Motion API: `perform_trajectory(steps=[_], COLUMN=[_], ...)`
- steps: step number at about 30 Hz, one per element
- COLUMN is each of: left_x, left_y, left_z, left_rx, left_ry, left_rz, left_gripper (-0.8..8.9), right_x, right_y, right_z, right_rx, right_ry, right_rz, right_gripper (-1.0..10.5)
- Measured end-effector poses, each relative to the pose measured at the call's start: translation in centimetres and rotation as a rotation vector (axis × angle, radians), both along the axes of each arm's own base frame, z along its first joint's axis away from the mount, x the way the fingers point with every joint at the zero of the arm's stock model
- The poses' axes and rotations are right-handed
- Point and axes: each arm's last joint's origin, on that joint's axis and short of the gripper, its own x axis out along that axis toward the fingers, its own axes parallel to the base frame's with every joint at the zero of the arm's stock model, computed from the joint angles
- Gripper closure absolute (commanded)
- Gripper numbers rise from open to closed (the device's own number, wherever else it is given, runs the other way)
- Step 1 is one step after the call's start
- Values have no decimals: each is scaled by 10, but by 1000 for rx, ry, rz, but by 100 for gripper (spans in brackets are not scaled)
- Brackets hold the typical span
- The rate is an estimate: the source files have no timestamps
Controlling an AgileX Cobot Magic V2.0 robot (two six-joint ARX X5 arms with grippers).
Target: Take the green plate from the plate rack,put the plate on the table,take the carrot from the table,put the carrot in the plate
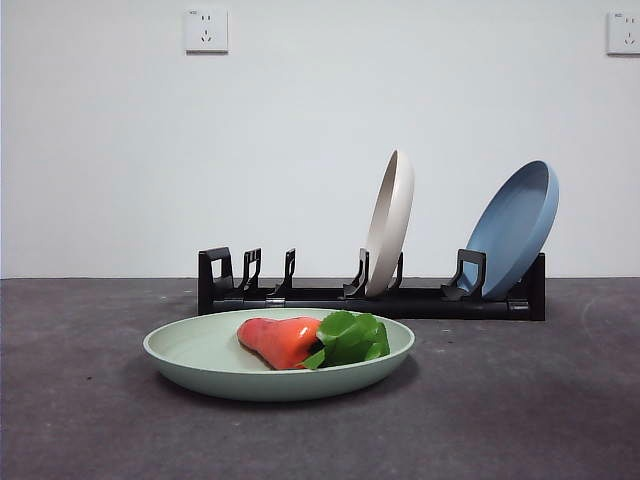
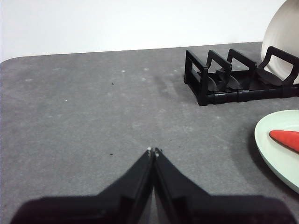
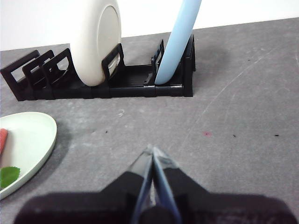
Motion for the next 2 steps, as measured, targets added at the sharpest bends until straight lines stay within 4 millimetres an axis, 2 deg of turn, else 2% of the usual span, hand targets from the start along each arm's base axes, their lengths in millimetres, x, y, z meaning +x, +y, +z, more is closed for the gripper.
perform_trajectory(steps=[2], left_x=[0], left_y=[0], left_z=[0], left_rx=[0], left_ry=[0], left_rz=[0], left_gripper=[817], right_x=[0], right_y=[0], right_z=[0], right_rx=[0], right_ry=[0], right_rz=[0], right_gripper=[946])
